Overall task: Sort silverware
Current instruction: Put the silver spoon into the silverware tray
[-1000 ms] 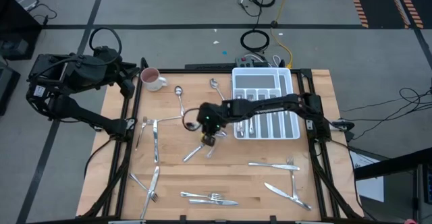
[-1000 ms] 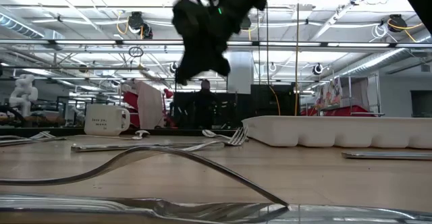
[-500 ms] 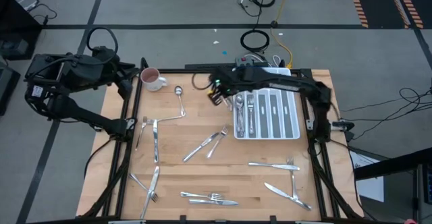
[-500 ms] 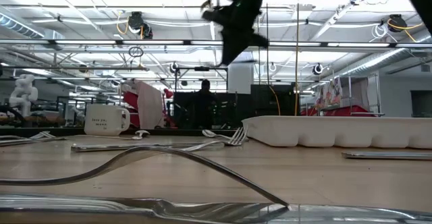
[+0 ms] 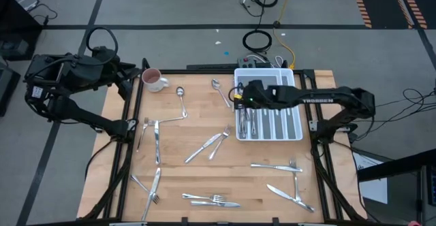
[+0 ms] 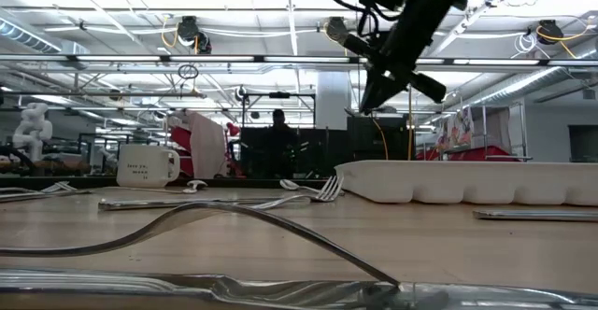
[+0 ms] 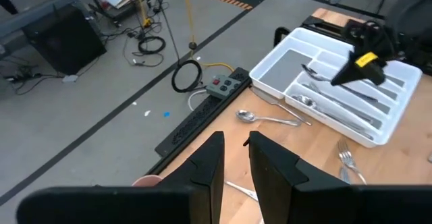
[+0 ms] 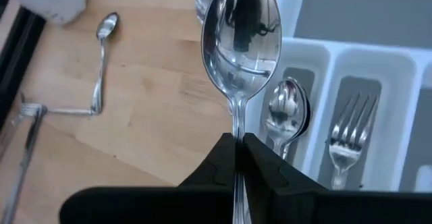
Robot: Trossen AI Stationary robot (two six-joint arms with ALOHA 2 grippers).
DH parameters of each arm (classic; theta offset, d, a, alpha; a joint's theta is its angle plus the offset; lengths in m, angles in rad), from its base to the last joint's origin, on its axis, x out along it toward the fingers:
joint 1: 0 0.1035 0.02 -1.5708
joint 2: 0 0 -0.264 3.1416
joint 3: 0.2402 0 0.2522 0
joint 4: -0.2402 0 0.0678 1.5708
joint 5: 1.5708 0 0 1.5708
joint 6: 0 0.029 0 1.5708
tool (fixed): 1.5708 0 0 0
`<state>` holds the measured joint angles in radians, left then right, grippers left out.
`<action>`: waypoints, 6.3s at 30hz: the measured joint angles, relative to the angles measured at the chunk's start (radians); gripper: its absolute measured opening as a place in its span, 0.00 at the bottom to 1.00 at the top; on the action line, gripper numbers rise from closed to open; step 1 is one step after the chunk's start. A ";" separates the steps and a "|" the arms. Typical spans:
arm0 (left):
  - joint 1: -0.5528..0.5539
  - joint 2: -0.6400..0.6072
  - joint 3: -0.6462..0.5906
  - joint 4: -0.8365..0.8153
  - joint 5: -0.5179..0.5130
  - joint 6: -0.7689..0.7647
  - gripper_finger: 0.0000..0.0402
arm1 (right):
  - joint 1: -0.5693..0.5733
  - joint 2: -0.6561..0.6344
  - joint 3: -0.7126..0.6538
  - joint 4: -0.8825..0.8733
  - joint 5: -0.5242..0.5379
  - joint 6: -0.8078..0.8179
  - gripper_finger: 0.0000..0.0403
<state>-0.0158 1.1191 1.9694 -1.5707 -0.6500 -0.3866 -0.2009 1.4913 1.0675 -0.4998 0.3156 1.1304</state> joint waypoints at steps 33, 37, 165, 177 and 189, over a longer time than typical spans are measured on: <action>0.000 0.078 0.000 0.016 -0.038 0.000 0.19 | 0.049 0.227 -0.048 0.066 0.026 0.097 0.02; 0.000 0.078 0.000 0.018 -0.039 -0.001 0.19 | 0.045 0.233 -0.048 0.062 0.024 0.080 0.07; 0.563 0.297 -1.068 1.433 0.862 -0.476 0.00 | 0.051 -0.424 -0.048 -0.020 0.124 -0.869 0.41; 0.390 0.236 -1.066 1.576 0.697 -0.123 0.00 | 0.051 -0.424 -0.048 0.190 -0.007 -0.906 0.41; 0.157 0.235 -1.031 1.481 0.383 0.486 0.00 | 0.051 -0.424 -0.048 0.181 -0.101 -1.025 0.41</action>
<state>0.1415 1.3544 0.9382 -0.0897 -0.2670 0.0992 -0.1501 1.0672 1.0199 -0.3183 0.2147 0.1052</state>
